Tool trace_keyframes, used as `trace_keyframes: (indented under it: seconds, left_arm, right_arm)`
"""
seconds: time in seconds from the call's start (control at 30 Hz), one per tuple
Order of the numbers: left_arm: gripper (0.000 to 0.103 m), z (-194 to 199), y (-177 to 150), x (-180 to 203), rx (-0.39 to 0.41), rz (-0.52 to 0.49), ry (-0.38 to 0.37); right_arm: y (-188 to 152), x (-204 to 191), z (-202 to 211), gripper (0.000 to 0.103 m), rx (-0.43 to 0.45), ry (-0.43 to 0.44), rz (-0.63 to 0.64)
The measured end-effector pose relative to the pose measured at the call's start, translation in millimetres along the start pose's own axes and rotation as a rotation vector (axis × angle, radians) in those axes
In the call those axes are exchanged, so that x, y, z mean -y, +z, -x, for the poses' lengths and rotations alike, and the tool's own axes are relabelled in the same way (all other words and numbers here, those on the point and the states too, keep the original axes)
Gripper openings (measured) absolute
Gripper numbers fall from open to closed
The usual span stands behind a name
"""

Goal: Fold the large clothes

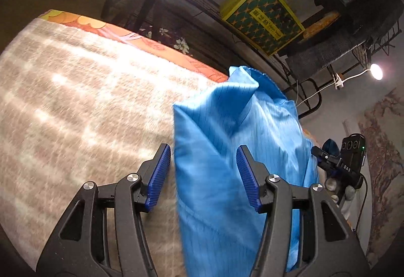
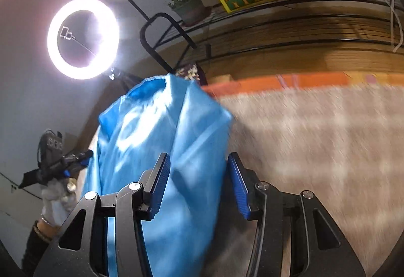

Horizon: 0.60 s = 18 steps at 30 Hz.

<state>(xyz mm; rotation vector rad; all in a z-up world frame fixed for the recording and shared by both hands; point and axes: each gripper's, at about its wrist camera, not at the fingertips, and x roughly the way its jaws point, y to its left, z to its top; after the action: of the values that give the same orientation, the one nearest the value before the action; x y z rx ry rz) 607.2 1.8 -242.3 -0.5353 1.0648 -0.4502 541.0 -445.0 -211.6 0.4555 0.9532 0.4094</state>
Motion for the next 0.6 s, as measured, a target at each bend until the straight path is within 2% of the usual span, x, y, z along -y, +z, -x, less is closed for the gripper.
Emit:
trace_keyframes:
  seconds: [0.1, 0.2, 0.23, 0.27, 0.3, 0.33, 0.43, 0.6]
  left_arm:
    - [0.055, -11, 4, 8, -0.003, -0.038, 0.018]
    - [0.055, -20, 4, 19, 0.0, -0.097, 0.064]
    - [0.055, -23, 5, 22, 0.004, -0.109, 0.08]
    - [0.052, -25, 5, 24, 0.01, -0.119, 0.095]
    - [0.034, -28, 4, 26, 0.01, -0.133, 0.115]
    - [0.01, -32, 2, 28, -0.001, -0.153, 0.132]
    - [0.003, -37, -5, 36, 0.007, -0.205, 0.149]
    - [0.001, -16, -9, 50, 0.081, -0.216, 0.086]
  right_arm:
    - [10, -7, -13, 0.049, -0.004, 0.019, 0.015]
    - [17, -18, -23, 0.049, -0.016, -0.012, 0.061]
    - [16, -21, -23, 0.045, -0.018, -0.02, 0.072]
    - [17, -24, -25, 0.031, -0.025, -0.028, 0.092]
    - [16, -26, -27, 0.02, -0.035, -0.034, 0.108]
    - [15, -29, -28, 0.008, -0.046, -0.041, 0.124]
    - [14, -35, -29, 0.004, -0.042, -0.062, 0.164]
    - [8, -50, -6, 0.002, 0.0, -0.071, 0.213]
